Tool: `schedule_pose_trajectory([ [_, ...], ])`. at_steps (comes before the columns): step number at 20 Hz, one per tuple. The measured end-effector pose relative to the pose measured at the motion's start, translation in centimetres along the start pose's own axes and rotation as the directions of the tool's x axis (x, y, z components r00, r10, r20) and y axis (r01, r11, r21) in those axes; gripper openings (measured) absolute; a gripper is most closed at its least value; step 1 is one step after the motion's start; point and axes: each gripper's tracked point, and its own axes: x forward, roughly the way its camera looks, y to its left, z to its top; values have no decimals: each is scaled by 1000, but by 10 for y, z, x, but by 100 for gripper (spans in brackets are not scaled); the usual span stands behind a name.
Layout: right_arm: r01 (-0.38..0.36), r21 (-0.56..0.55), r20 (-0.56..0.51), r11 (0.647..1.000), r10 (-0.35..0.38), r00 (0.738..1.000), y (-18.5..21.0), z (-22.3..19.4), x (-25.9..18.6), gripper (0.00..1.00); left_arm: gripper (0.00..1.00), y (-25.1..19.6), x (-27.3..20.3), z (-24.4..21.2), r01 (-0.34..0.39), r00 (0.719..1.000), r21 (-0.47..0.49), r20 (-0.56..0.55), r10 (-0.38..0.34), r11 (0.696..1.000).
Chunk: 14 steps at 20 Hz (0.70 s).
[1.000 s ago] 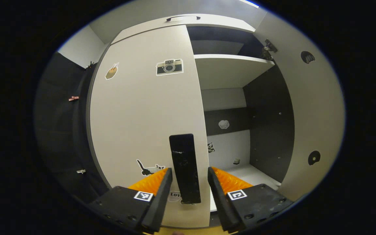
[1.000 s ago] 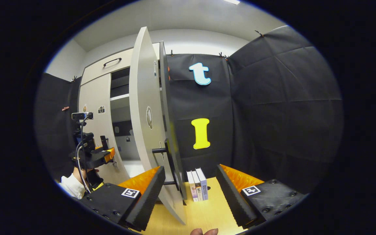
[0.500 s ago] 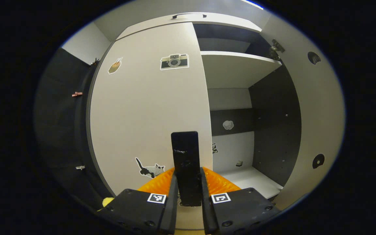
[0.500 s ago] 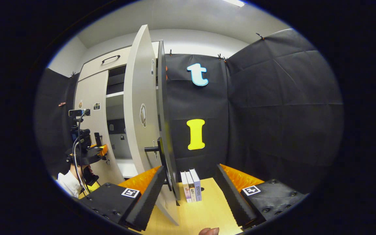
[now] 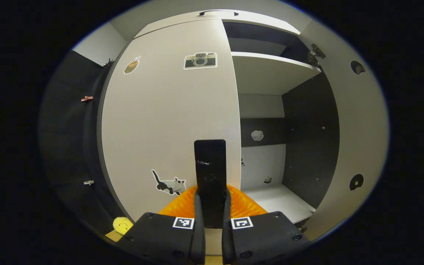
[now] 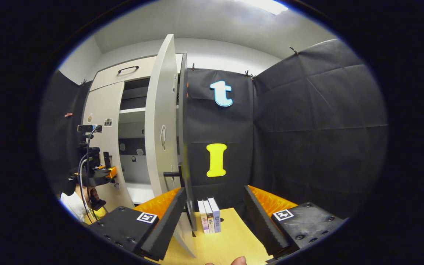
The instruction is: Open the right door of the double-door shoe cabinet with the right hand, and open the left door with the left hand.
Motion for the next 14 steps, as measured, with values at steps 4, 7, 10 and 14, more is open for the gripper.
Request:
schedule_pose_trajectory([
  [4,-5,-15,47,1000,5,999,10,12,-6,98,21,5,-26,0,52,999,-18,-8,-52,998],
  [7,-1,-38,64,999,3,998,20,15,-11,98,20,17,-55,-3,70,998,-27,-8,-70,997],
  [10,-24,-50,43,998,27,999,42,8,-13,98,20,31,-80,-5,79,997,-34,-11,-79,996],
  [14,-47,-79,45,996,51,998,67,8,-21,98,20,47,-104,-6,94,995,-37,-18,-95,995],
])
